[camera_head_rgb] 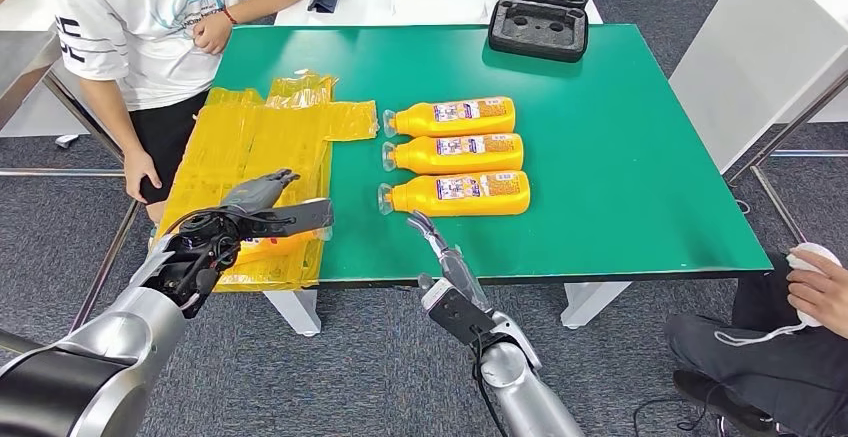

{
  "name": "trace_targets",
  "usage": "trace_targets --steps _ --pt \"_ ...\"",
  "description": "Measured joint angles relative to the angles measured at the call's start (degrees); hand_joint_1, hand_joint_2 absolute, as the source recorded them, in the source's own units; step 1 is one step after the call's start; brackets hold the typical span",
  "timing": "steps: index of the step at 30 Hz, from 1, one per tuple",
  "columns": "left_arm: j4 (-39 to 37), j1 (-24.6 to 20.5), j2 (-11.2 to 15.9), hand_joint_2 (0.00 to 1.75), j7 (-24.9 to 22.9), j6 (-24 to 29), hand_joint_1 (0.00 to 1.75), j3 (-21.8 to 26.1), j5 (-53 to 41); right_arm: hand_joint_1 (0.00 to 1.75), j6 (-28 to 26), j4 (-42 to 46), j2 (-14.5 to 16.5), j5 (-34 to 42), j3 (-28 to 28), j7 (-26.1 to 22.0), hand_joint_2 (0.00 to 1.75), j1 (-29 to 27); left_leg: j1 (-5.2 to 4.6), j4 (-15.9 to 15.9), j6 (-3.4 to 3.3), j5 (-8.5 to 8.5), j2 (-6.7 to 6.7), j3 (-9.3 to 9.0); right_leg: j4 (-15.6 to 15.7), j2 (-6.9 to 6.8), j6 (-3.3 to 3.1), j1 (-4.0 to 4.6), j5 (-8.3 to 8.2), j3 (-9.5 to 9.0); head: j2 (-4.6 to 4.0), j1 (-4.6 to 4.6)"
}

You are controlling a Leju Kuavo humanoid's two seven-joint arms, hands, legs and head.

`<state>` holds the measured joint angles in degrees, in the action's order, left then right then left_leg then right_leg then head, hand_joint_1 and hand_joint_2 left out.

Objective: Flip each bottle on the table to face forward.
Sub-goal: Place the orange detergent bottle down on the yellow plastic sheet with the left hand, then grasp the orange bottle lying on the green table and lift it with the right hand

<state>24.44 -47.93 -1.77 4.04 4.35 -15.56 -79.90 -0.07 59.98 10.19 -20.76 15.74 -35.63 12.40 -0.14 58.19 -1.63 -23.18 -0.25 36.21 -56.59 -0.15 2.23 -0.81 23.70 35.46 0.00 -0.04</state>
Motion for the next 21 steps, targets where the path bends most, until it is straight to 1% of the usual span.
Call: trace_targets --steps 2,4,6,10,11,12,14,15,18,21 --pt "0.2 0.1 0.0 0.00 0.1 1.2 0.00 0.2 0.3 0.00 0.0 0.0 0.0 0.0 0.0 0.0 0.00 0.0 0.00 0.0 0.00 0.00 0.00 0.00 0.0 0.00 0.00 0.00 0.00 0.00 0.00 0.00" --pt "0.5 0.2 -0.1 0.00 0.8 4.2 0.00 0.6 1.1 0.00 0.0 0.0 0.0 -0.1 0.0 0.0 0.00 0.0 0.00 0.0 0.00 0.00 0.00 0.00 0.0 0.00 0.00 0.00 0.00 0.00 0.00 0.00" --pt "0.9 0.3 -0.3 0.00 2.0 8.7 0.00 1.2 2.3 0.00 0.0 0.0 0.0 -0.2 0.0 0.0 0.00 0.0 0.00 0.0 0.00 0.00 0.00 0.00 0.0 0.00 0.00 0.00 0.00 0.00 0.00 0.00" --pt "2.7 0.8 -1.1 0.00 5.3 20.7 0.00 2.8 6.2 0.00 0.1 0.0 0.1 -0.3 0.0 0.3 0.00 -0.1 0.00 0.0 0.00 0.00 0.00 0.00 0.0 0.00 0.00 0.00 0.00 0.00 0.00 0.00" --pt "3.2 0.9 -1.3 0.44 6.8 23.0 0.00 3.4 7.8 0.00 0.0 0.0 0.1 -0.3 0.0 0.4 0.00 -0.2 0.00 0.0 0.00 0.00 0.00 0.00 0.0 0.00 0.00 0.00 0.00 0.00 0.00 0.00" --pt "3.7 1.1 -1.6 0.87 9.0 24.5 0.00 4.0 10.5 0.00 -0.2 0.0 0.1 -0.3 0.0 0.4 0.44 -0.4 0.00 0.0 0.00 0.00 -0.01 0.00 0.0 0.00 0.00 0.00 0.00 0.00 0.00 0.00" --pt "4.8 2.1 -2.3 1.75 15.4 25.3 0.00 6.0 19.1 0.00 -1.1 0.0 0.1 -0.4 0.0 0.3 1.31 -0.8 -0.01 0.0 0.00 0.00 0.00 0.00 0.0 0.00 0.00 -0.01 0.00 0.00 0.00 0.00" --pt "5.5 2.8 -2.8 1.75 19.0 24.8 0.00 7.3 24.3 0.00 -1.8 0.1 0.1 -0.5 0.0 0.2 1.75 -1.0 -0.01 0.0 0.00 0.00 0.01 0.00 0.0 0.01 0.00 -0.01 0.00 0.00 0.00 0.00" --pt "8.2 6.0 -4.3 1.75 27.4 21.7 0.00 11.2 39.9 0.00 -4.6 1.1 -0.2 -1.2 0.0 0.7 1.75 -1.2 -0.01 0.0 -0.01 -0.01 0.03 0.00 0.0 0.02 0.00 -0.01 0.00 0.00 0.00 -0.01" --pt "12.9 10.4 -5.8 1.75 32.5 18.7 0.00 14.5 54.8 0.00 -7.7 3.3 -1.2 -2.5 -0.5 3.4 1.75 -0.2 -0.01 0.0 -0.01 -0.01 0.03 0.00 0.0 0.02 0.00 -0.01 0.00 0.01 0.00 -0.01"
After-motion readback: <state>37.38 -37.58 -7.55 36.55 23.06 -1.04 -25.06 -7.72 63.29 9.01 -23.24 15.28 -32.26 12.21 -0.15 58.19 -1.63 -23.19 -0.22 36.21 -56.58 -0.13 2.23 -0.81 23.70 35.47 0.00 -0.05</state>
